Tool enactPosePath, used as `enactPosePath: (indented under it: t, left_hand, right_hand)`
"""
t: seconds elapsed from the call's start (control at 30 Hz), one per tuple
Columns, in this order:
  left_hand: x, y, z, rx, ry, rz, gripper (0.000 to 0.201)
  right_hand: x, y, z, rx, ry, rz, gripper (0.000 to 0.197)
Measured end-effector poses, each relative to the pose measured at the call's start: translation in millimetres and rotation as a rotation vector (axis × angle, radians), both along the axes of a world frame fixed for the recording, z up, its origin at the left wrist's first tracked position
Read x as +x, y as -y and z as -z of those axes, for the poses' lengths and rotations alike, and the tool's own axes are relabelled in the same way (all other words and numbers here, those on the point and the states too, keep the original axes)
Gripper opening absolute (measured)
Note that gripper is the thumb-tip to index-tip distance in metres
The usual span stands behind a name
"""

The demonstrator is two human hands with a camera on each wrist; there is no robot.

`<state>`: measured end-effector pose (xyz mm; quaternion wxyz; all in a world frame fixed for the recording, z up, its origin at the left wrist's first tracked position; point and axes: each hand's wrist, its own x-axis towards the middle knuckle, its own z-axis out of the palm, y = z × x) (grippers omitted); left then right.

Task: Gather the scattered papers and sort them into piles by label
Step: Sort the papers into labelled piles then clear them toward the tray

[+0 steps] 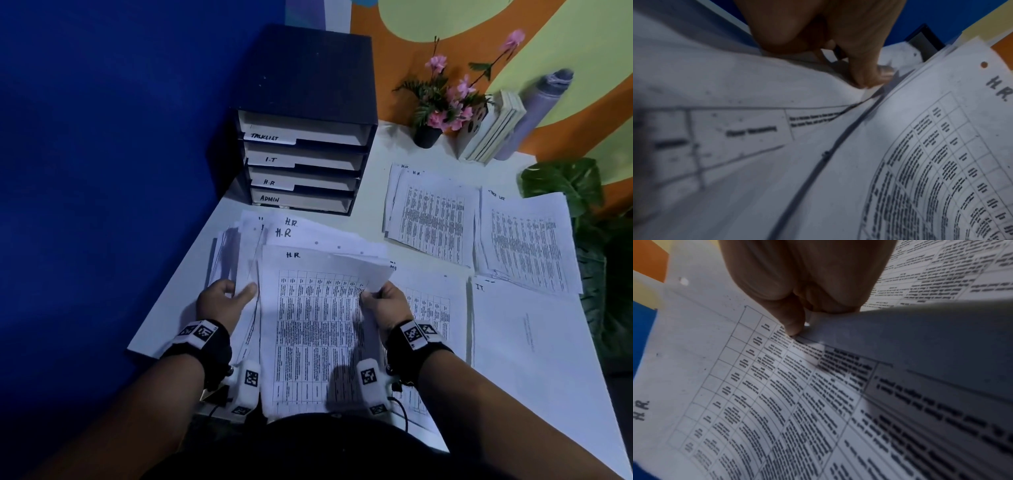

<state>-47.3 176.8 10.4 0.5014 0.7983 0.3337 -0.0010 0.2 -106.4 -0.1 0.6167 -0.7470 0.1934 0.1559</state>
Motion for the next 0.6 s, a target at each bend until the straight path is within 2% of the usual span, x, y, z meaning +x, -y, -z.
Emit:
enactPosePath:
  t: [0.1, 0.17, 0.23, 0.3, 0.33, 0.4, 0.43, 0.5, 0.53, 0.6]
  left_hand:
    - [0, 0, -2, 0.021, 0.037, -0.012, 0.022]
    - [-1, -1, -4, -0.040, 0.084, -0.058, 0.035]
    - [-1, -4, -1, -0.067, 0.096, -0.055, 0.042]
    - [1, -6, -1, -0.013, 0.054, 0.038, 0.024]
    - [2, -5, -2, 0.004, 0.045, 0.072, 0.025]
    - [1, 3, -9, 0.011, 0.036, 0.101, 0.042]
    - [1, 8, -15, -0.007, 0.042, 0.118, 0.041]
    - [3, 20, -25, -0.047, 0.054, 0.199, 0.017]
    - [5, 25, -31, -0.013, 0.058, 0.272, 0.016]
    - [11, 32, -47, 0.062, 0.091, 0.333, 0.033]
  right_hand:
    - [3, 2, -4, -0.108, 0.082, -0.034, 0.031]
    - [3, 6, -5, -0.120, 0.096, -0.041, 0.039]
    - [2, 8, -4, -0.083, 0.076, -0.028, 0.031]
    - [1, 9, -1, -0.040, 0.032, -0.002, 0.035]
    - [1, 8, -1, -0.021, 0.010, 0.010, 0.035]
    - [1, 5, -4, 0.036, -0.004, 0.027, 0.029]
    - [2, 3, -4, 0.054, -0.014, 0.033, 0.025]
    - [4, -1, -3, 0.058, -0.008, 0.044, 0.020]
    - [6, -3, -5, 0.065, 0.010, 0.049, 0.017]
    - [10, -7, -14, 0.055, 0.051, 0.045, 0.016]
